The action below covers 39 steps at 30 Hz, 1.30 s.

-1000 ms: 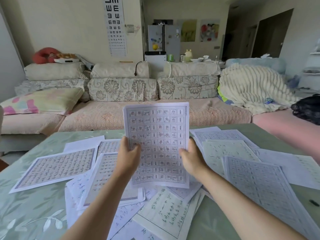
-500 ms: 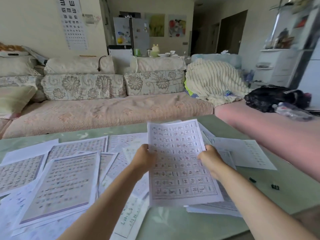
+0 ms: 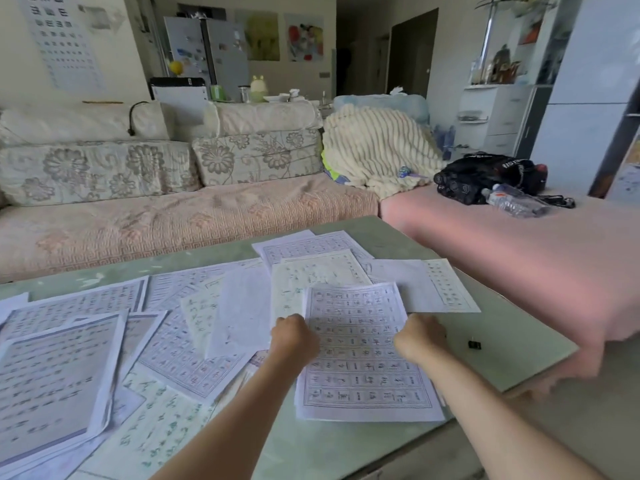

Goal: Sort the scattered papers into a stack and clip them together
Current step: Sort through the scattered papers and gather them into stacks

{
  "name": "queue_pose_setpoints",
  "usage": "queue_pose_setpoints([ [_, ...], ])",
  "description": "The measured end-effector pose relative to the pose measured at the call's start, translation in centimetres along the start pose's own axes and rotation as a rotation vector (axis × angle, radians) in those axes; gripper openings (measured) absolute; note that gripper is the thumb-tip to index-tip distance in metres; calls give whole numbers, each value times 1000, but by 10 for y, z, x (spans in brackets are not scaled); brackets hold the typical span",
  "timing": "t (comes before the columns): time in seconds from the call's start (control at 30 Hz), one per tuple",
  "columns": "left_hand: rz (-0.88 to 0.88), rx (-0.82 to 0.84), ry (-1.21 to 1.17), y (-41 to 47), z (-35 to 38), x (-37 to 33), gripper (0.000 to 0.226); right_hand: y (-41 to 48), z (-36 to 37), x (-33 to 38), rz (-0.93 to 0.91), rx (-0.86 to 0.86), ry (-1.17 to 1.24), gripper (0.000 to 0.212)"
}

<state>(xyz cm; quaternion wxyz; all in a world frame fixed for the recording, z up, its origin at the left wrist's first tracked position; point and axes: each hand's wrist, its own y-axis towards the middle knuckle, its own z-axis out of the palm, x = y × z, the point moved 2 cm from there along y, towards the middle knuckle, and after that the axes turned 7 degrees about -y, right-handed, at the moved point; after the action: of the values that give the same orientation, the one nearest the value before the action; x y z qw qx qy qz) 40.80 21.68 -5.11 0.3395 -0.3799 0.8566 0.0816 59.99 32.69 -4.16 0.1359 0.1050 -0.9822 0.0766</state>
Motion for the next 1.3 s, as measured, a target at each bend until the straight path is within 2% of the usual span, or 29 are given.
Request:
queue_pose_setpoints([
  [0.03,-5,-7,-20,0,0,-1,21,0,2,1,-7,10,-27,4],
  [0.1,-10,0,-75,0,1,-3,26,1,4,3,-29,27,-67,20],
  [0.23,-1,18,-202,0,-2,-4,55,-1,0,2,-33,61,-93,35],
  [0.33,43,23,-217,-1,-14,1,52,-7,-12,12,-76,16,-92,36],
  [0.4,104,-2,-192,-6,-28,7,48,-14,-20,31,-164,-51,-78,37],
  [0.47,163,-43,-159,-11,-47,18,43,-24,-21,60,-292,-43,-4,41],
  [0.6,198,-101,-85,-20,-92,60,41,-60,-4,135,-557,148,195,41],
  [0.8,145,-159,54,-34,-171,161,43,-119,51,249,-836,296,138,41],
  [0.93,49,-97,261,-42,-219,231,65,-150,91,305,-1008,311,-35,57],
  [1.07,30,36,323,-56,-243,274,99,-175,119,338,-1165,315,-139,95],
  [1.13,20,118,311,-64,-251,290,114,-183,127,348,-1258,305,-170,106],
  [1.2,21,159,304,-72,-258,303,130,-186,133,351,-1304,283,-240,97],
  [1.23,32,155,311,-75,-260,309,131,-186,135,351,-1339,227,-282,86],
  [1.3,67,104,331,-80,-262,317,120,-187,137,351,-1483,11,-344,56],
])
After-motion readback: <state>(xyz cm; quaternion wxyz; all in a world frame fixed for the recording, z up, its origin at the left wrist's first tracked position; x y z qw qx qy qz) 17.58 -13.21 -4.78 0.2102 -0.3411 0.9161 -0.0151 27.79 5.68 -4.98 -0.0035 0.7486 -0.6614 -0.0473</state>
